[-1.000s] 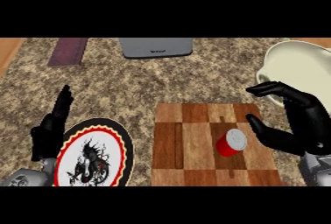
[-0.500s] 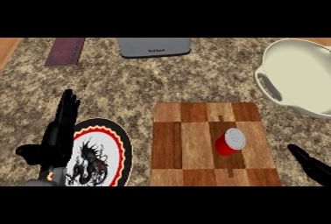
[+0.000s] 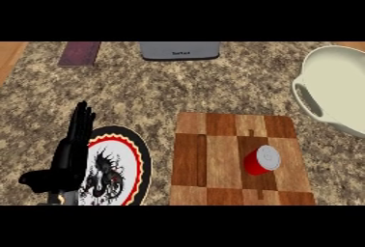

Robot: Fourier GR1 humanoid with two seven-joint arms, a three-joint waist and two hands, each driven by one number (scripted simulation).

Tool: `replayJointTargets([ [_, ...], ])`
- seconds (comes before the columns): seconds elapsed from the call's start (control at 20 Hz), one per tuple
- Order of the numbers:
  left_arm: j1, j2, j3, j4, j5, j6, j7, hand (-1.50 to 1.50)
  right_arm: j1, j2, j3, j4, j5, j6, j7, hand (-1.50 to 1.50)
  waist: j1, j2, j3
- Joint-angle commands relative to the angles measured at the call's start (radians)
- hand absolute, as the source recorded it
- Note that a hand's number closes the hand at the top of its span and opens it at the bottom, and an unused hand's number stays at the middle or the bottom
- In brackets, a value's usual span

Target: Pick the can from the cutting board and place it in the pot

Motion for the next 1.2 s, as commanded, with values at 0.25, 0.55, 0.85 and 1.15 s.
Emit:
replayJointTargets([
  [0.25, -0.026, -0.014, -0.032, -0.007, -0.02, -0.021, 0.0, 0.0, 0.179, -0.071, 0.111, -0.14, 0.394, 0.101, 0.413, -1.5, 0.047, 0.014, -0.002],
  [0.55, -0.035, -0.006, 0.012, 0.062, 0.005, -0.064, -0.038, 0.0, 0.026, -0.096, 0.2, -0.152, 0.483, 0.164, 0.678, -1.5, 0.059, 0.015, -0.002],
  [0.85, -0.046, -0.041, -0.029, 0.019, -0.037, -0.021, 0.01, 0.0, -0.189, -0.042, 0.345, 0.013, 0.663, 0.244, 0.902, -1.5, 0.061, 0.011, 0.0],
  [1.15, -0.074, -0.084, 0.006, 0.081, -0.045, -0.034, -0.003, 0.0, -0.307, 0.075, 0.476, 0.097, 0.767, 0.338, 1.01, -1.5, 0.036, 0.005, 0.003],
])
